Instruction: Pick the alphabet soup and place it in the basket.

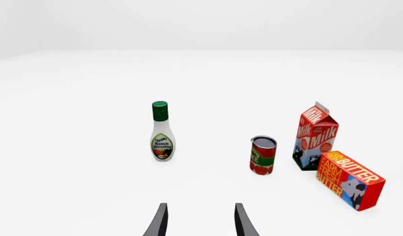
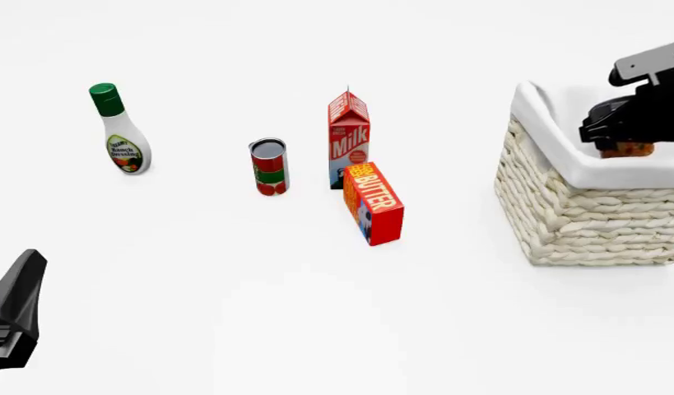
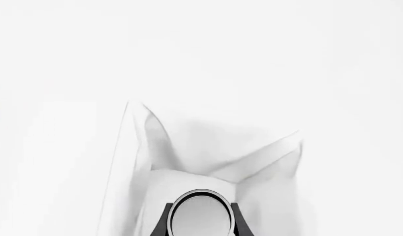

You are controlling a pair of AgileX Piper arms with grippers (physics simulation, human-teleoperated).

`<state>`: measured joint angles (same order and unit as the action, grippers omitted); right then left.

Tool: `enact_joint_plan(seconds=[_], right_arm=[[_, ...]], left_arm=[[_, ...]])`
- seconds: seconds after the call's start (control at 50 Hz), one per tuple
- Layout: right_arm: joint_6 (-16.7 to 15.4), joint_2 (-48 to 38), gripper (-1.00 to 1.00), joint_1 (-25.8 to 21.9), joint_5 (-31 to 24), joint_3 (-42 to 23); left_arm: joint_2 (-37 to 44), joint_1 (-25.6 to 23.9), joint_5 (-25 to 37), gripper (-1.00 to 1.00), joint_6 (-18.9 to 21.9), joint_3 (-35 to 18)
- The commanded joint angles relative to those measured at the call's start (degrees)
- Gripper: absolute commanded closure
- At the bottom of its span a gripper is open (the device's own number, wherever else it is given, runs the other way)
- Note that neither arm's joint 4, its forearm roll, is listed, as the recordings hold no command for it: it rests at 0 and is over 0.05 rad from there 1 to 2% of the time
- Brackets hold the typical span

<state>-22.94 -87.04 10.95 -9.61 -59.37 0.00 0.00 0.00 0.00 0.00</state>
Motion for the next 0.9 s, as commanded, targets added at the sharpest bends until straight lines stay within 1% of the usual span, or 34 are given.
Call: enact_joint_plan(seconds=[0.02, 0.5, 0.52, 0.9], right_arm=[[1.69, -0.93, 1.00, -0.03, 0.98, -0.42], [1.35, -1.83, 1.00, 0.85, 1.36, -0.67], [1.32, -1.87, -1.00, 0.89, 1.37, -0.69], [1.21, -1.85, -1.00, 1.44, 1.18, -1.30]], left_arm=[[0.00, 0.00, 0.00, -1.00, 0.00, 0.00], [0.00, 0.00, 0.00, -1.00, 0.00, 0.00], [0.00, 0.00, 0.00, -1.00, 0.00, 0.00], [0.00, 0.00, 0.00, -1.00, 0.00, 0.00]])
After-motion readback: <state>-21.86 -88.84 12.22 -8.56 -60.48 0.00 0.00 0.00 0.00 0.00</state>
